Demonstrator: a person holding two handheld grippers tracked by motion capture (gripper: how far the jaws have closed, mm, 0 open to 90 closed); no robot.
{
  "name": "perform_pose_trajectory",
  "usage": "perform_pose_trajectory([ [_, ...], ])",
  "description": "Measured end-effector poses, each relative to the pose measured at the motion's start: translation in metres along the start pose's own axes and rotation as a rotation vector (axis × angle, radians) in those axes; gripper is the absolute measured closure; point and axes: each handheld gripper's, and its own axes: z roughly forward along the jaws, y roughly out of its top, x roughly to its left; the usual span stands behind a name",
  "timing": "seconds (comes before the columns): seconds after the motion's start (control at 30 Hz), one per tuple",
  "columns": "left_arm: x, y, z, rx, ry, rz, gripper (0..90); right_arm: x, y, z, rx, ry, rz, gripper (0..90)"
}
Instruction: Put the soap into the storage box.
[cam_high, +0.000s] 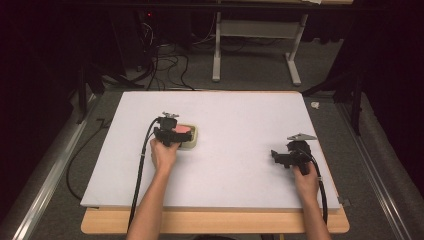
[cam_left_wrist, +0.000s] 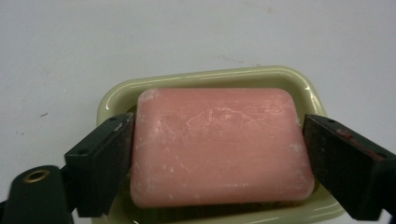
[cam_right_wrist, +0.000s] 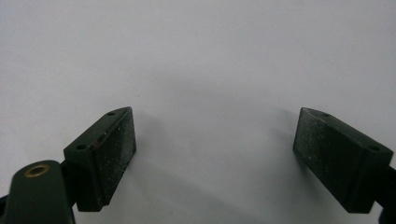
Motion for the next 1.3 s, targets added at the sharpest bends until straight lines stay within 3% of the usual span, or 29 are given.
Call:
perform_pose_trajectory([
  [0.43,0.002,0.003,-0.017,-0.047,-0.016,0.01,8.0,0.0,0.0,0.0,0.0,0.0,0.0,13.7],
  [1.07,-0.001,0.0,-0.05,-0.108,-0.05,0.076,9.9,0.0,0.0,0.0,0.0,0.0,0.0,13.6],
  [1.3,0.005,-0.007,-0.057,-0.116,-0.052,0.068,11.1,0.0,0.0,0.0,0.0,0.001,0.001,13.6],
])
